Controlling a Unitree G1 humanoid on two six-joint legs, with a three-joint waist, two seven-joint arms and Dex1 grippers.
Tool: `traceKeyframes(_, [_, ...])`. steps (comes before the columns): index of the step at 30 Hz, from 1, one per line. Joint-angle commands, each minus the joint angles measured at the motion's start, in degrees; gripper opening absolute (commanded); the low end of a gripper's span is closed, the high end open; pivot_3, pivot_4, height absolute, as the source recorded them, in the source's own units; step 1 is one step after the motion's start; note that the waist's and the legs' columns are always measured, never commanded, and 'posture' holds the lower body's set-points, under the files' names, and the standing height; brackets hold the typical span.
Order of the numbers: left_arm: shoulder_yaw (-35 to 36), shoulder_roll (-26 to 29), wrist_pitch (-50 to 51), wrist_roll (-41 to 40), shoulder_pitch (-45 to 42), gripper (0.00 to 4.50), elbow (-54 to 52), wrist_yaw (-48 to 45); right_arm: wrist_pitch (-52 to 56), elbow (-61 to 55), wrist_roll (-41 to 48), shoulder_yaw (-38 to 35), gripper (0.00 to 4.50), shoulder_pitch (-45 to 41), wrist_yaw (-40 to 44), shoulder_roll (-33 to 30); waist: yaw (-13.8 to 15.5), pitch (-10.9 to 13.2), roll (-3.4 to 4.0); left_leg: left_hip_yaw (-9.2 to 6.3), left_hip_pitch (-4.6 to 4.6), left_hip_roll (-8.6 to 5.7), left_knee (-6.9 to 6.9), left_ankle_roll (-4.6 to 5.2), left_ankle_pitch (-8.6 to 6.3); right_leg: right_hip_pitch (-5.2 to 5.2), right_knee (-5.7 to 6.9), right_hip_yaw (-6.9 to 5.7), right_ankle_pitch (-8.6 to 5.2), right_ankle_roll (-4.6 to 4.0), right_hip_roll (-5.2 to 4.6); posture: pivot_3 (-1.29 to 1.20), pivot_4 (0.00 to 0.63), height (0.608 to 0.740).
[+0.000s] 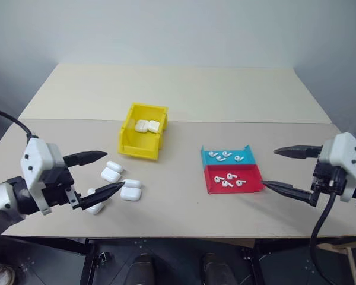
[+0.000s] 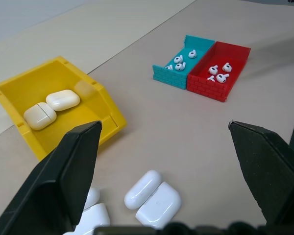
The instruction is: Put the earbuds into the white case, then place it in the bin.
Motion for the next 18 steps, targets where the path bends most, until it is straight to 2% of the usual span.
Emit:
traceKeyframes(1, [0.37,0.73,0.63,0.19,-0.79,4.5,-0.78,1.74,-2.19,0.44,-0.2,0.14,4.47,-0.7,1.13,-0.33,0.0,0.0,0.0,0.0,-0.01,0.0,0.0,0.0,0.0,0.0,0.0,0.0,0.0,0.0,0.0,0.0,0.15,0.74])
traceKeyframes(3, [0.91,1.44,2.42,-1.94,-1.3,4.5,-1.15,2.59,-2.37,0.93,0.21,0.31,4.47,-1.07,1.72,-0.31,0.0,0.0,0.0,0.0,-0.02,0.0,0.0,0.0,0.0,-0.01,-0.01,0.0,0.0,0.0,0.0,0.0,0.15,0.74])
traceKeyframes(11, [3.67,4.08,5.06,-1.45,-1.94,4.5,-1.81,4.45,-2.9,2.85,-0.84,3.31,4.47,-2.91,1.57,-0.15,-0.06,0.0,0.0,0.01,-0.01,0.0,-0.01,0.0,0.0,-0.02,0.0,0.0,0.0,0.0,0.0,0.0,0.15,0.74])
traceKeyframes(18, [2.03,11.26,12.96,-4.22,-6.41,4.5,-1.24,6.67,-0.25,6.71,-1.68,4.8,4.47,-6.96,-0.69,-1.86,-0.16,0.01,0.0,0.01,-0.04,-0.01,-0.01,0.0,0.0,-0.06,0.0,0.0,0.0,0.01,-0.01,0.0,0.15,0.74])
